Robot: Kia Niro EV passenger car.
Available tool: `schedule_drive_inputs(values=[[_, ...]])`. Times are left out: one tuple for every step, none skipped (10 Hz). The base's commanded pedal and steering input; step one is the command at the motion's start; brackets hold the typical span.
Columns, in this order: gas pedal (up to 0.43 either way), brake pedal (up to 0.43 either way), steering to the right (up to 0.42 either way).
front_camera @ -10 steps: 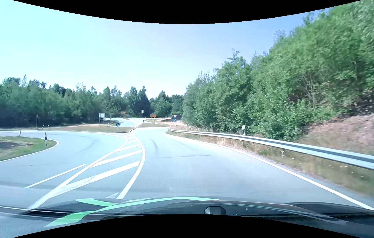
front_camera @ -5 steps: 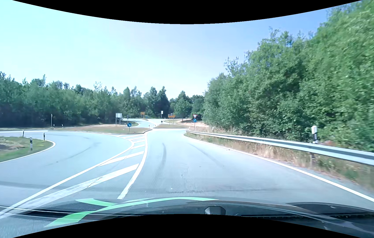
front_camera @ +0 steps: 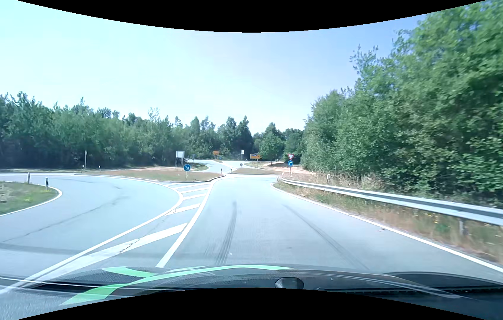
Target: Follow the waypoints while adhering to traffic rules and regulations
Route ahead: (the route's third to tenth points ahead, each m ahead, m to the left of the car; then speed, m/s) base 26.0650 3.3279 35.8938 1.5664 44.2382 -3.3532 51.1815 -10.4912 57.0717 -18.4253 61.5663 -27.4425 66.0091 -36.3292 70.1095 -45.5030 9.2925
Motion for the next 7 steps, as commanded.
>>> schedule_drive_inputs(values=[[0.000,0.000,-0.093],[0.000,0.000,-0.088],[0.000,0.000,-0.082],[0.000,0.000,-0.077],[0.000,0.000,-0.070],[0.000,0.000,-0.061],[0.000,0.000,-0.050]])
